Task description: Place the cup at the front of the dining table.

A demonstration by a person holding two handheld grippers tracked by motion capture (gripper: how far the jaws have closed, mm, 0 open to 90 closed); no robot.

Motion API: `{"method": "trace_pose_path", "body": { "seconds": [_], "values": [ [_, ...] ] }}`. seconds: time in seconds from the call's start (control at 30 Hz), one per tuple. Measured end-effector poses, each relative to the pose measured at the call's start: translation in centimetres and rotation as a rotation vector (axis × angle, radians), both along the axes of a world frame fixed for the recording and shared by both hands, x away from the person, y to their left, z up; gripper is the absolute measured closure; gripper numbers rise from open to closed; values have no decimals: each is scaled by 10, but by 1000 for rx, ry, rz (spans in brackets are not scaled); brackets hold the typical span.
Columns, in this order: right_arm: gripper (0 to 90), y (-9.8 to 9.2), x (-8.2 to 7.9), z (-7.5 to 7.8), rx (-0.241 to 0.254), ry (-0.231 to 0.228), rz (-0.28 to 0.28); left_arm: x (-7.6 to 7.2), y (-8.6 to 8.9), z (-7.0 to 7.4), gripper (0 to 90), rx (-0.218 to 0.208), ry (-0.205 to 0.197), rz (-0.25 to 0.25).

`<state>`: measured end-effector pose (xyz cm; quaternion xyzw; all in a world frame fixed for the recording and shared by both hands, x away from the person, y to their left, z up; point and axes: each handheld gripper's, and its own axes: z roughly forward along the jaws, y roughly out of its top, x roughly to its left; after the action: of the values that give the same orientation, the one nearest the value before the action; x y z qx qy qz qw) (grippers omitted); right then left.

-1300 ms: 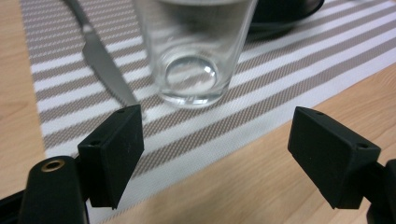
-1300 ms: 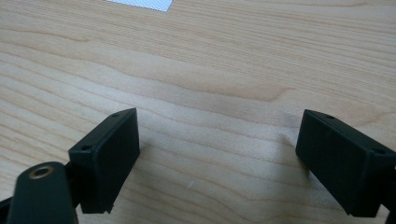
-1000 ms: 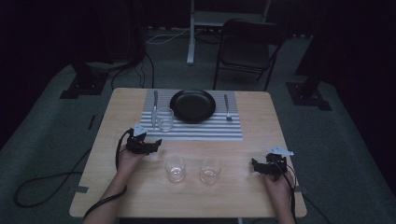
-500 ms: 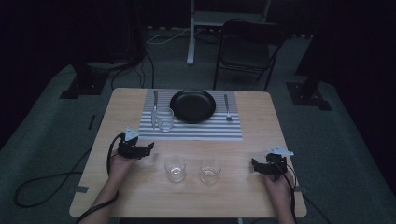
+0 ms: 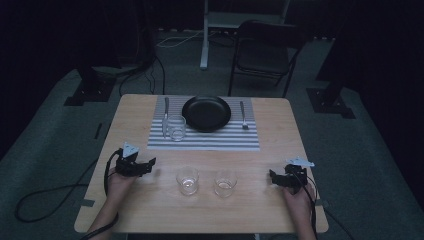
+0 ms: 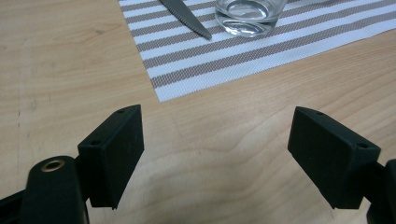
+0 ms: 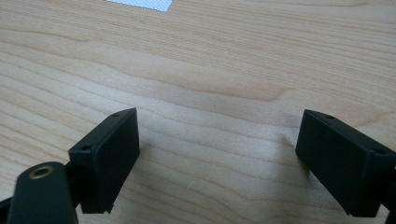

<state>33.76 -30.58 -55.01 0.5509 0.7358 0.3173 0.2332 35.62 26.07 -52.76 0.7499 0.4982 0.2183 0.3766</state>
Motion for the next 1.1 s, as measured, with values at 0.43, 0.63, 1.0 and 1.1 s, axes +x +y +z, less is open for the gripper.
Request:
{"method": "trace_pose_path", "body": {
  "seconds": [0.43, 0.63, 1.0, 1.1],
  "values": [
    [130, 0, 0, 0, 2, 1, -2, -19, 16, -9, 191, 32, 9, 29],
    [130, 0, 0, 0, 1, 1, -2, -31, 27, -12, 191, 29, 8, 48],
    [130, 0, 0, 0, 1, 1, -2, -42, 42, -14, 191, 41, 22, 76],
    [130, 0, 0, 0, 1, 1, -2, -46, 47, -15, 191, 48, 32, 84]
  ]
}}
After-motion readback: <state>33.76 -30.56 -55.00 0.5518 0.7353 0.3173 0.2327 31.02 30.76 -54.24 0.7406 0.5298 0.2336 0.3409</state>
